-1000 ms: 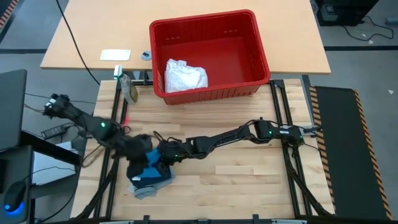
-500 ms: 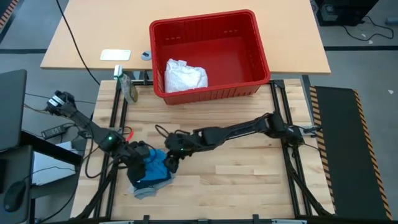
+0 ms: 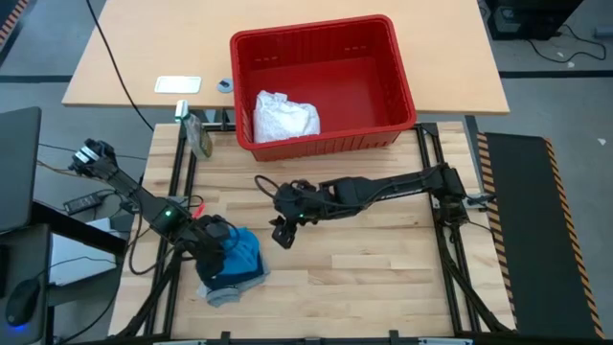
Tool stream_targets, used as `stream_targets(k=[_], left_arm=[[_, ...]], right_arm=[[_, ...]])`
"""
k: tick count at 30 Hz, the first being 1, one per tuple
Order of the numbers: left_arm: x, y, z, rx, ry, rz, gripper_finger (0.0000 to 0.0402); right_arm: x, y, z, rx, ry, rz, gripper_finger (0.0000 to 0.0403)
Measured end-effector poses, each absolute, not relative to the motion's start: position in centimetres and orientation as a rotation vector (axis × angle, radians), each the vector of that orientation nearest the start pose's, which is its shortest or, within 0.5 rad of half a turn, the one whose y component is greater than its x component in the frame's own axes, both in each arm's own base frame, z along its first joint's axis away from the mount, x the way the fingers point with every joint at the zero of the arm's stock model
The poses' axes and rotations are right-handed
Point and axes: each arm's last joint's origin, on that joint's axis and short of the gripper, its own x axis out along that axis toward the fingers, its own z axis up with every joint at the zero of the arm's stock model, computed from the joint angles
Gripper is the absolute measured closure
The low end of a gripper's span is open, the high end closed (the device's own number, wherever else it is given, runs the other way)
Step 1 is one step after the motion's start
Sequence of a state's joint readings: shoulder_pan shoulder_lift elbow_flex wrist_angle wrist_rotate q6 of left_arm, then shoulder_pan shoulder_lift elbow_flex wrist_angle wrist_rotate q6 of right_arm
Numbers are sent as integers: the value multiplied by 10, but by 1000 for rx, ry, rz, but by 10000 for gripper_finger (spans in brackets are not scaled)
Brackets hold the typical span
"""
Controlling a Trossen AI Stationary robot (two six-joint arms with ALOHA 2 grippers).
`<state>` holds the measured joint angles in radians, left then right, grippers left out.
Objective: Fold laundry
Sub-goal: Stack the folded blue pants on top of the black pants, then remove the white blouse from the red laundry bin
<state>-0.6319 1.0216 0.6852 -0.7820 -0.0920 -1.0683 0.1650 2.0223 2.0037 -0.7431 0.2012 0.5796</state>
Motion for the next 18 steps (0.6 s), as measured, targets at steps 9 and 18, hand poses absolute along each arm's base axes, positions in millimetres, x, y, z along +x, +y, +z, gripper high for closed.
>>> stream_targets(k=[9,18], left_arm=[[129,-98,259,-587,970,109,273],[110,-89,264,-547,980,94,244]], right_arm=[[451,56,331,452,725,-116,194],[451,56,333,531,712,-134,212]])
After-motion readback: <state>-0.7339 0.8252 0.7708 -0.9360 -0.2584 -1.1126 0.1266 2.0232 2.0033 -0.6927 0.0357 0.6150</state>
